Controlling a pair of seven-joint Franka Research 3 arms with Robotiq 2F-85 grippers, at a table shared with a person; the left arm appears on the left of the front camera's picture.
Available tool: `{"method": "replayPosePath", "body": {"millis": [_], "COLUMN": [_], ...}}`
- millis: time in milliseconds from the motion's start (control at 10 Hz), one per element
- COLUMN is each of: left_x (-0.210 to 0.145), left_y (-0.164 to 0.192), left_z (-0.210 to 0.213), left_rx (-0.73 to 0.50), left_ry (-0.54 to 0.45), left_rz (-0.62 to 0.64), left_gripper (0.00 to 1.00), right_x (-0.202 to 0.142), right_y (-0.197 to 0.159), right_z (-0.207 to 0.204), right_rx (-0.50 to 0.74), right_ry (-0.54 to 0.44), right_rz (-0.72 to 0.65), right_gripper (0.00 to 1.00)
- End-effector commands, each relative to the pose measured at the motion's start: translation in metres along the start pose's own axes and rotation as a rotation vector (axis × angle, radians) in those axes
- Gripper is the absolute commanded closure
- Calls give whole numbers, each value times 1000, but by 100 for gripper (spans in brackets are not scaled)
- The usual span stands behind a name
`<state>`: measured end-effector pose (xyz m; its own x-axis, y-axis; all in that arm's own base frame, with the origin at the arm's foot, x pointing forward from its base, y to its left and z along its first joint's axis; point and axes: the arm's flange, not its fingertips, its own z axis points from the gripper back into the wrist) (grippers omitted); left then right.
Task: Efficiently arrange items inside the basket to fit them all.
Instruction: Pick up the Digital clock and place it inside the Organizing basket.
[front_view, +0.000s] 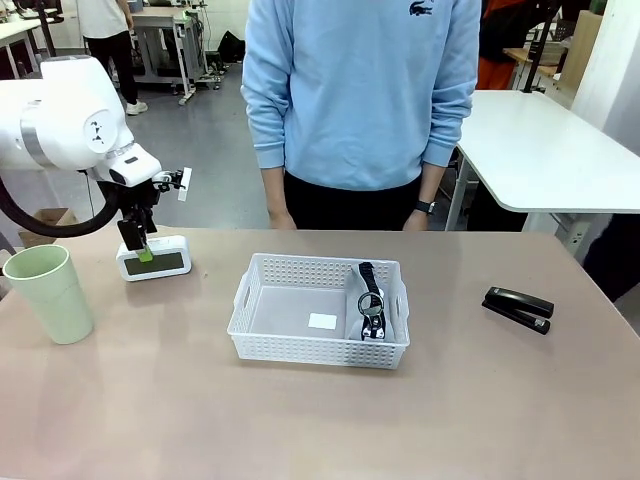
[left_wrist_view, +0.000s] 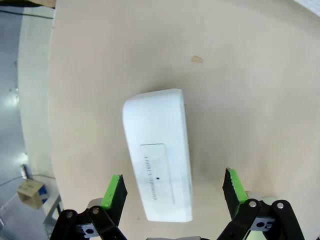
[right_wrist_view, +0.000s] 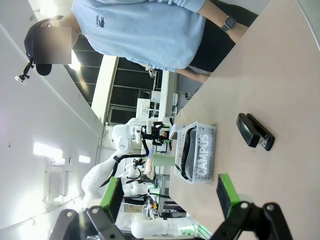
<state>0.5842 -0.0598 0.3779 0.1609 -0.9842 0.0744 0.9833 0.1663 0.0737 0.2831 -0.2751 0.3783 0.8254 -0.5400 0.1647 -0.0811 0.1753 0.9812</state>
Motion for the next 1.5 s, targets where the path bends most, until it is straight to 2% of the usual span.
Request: {"method": "replayPosePath", "body": {"millis": [0,400,1100,1200,1300,1400], "left_x": [4,7,9,9,10,10], "left_y": [11,23,27,27,26,26], "left_z": [-6,-22,-29,-30,-31,-32], "left_rx": [16,-33,-60,-47,-48,-45], "left_ry": [45,95,109,144,134,137], "left_rz": [21,31,17,11,10,14], "left_gripper": [0,0,0,58,58,100], "right_x": [-2,-2,-2,-2,-2,-2], "right_y": [5,5,5,5,5,5], "right_z": [1,1,1,1,1,1], "right_rx": [-2,-2,-2,-2,-2,-2], "right_ry": [11,11,11,11,11,11], "right_rz": [-9,-9,-9,-9,-9,-9], "right_gripper": [0,0,0,0,0,0]}}
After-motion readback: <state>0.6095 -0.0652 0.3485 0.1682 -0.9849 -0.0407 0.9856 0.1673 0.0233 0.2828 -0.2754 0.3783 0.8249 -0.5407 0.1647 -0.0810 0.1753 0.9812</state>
